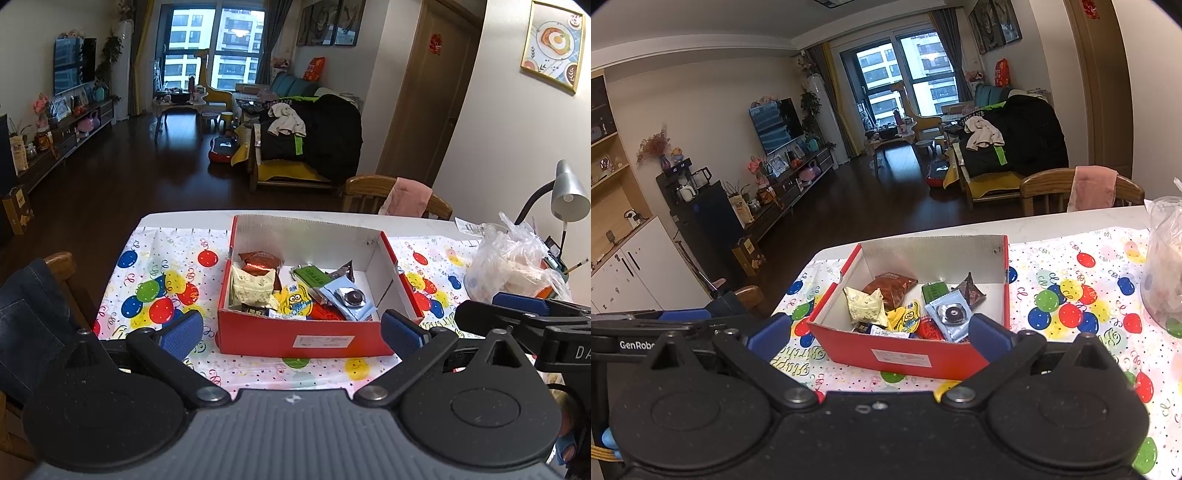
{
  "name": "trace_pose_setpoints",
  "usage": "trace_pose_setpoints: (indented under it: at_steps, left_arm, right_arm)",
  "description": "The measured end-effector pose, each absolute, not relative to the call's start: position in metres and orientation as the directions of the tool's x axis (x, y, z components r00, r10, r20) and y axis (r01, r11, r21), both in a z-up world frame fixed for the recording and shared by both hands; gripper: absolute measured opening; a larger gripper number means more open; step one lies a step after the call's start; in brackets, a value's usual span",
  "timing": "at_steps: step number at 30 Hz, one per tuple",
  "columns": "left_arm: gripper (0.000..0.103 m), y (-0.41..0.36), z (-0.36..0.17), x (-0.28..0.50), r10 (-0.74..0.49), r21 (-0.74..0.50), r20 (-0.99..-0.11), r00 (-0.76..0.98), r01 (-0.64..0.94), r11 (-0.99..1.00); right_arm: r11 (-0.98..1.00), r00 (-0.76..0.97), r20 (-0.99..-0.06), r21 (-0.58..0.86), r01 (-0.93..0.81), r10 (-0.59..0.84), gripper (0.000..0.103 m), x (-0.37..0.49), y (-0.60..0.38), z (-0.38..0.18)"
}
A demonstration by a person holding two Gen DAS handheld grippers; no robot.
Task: Organize snacks
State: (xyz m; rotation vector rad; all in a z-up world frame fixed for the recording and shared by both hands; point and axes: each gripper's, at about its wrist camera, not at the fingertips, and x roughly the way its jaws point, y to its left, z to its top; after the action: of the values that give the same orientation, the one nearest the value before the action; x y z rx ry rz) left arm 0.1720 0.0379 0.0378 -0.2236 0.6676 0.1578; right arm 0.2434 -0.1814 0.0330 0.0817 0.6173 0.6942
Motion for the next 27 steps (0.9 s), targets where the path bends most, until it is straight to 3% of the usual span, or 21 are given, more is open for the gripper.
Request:
trace_pose_setpoints:
  at_steps: [27]
  left_arm:
    - [0.103,0.037,0.053,0.15,0.044,-0.146,-0.589,0.807,-0.16,0.976]
  right_arm:
    - [0.818,0.646,-0.511,0.255,-0.516,0.567,0.103,0.229,-0.178,0.036]
